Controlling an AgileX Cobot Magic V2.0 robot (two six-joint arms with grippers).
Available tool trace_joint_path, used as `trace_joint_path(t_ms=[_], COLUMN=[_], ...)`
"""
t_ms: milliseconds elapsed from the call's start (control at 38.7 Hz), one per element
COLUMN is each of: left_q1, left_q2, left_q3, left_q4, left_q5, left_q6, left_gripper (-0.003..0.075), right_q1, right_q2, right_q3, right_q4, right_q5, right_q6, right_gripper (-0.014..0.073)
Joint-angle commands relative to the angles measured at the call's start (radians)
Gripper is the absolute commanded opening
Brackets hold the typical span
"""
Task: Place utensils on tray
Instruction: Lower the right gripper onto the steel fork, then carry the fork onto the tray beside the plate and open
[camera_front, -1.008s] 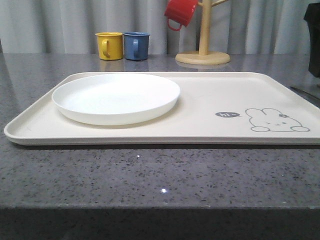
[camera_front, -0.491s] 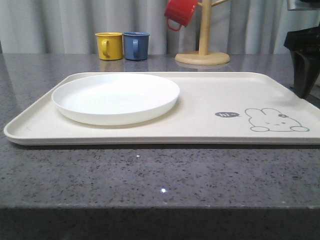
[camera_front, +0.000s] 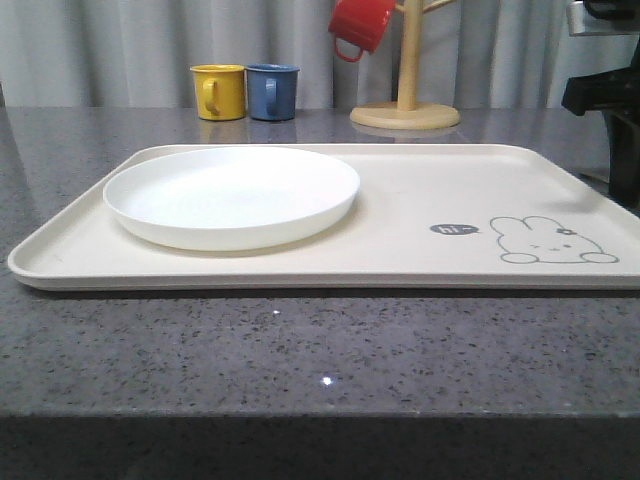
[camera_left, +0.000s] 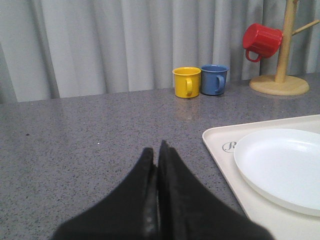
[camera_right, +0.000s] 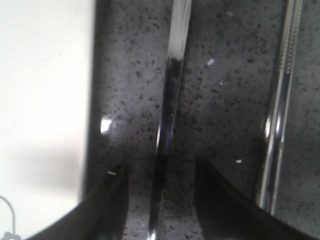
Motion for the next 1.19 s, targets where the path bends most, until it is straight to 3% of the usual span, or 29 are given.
trace_joint_path(t_ms=[0,284,517,646,878,1163], left_q1=[0.003,0.003,0.003,0.003,0.003,0.003], left_q2=[0.007,0.007,0.007,0.007,0.007,0.007], left_q3=[-0.026,-0.026,-0.026,-0.026,-0.026,-0.026], left_q4=[-0.01,-0.01,-0.01,-0.01,-0.01,-0.01], left_q5=[-0.085,-0.085,-0.085,-0.085,-0.085,-0.085], left_q6=[-0.012,-0.012,-0.012,-0.012,-0.012,-0.012], left_gripper=[-0.0018,-0.0018,-0.0018,-0.0018,-0.0018,-0.0018], right_q1=[0.0,0.0,0.0,0.0,0.0,0.074], right_q2=[-0.034,-0.013,-0.014,-0.017,-0.062,-0.106], right_q3=[-0.025,-0.025,-0.025,-0.034,-0.124,-0.162], right_q4=[0.0,0.005,0.006,0.006,0.0,0.008], right_q5=[-0.015,-0.001,0.001,0.006,0.099,0.145], right_q6=[-0.003,-0.003,-0.003,-0.003,-0.002,0.125], right_gripper=[0.0325,0.0295,0.0022,-0.0072,-0.0069,-0.0047])
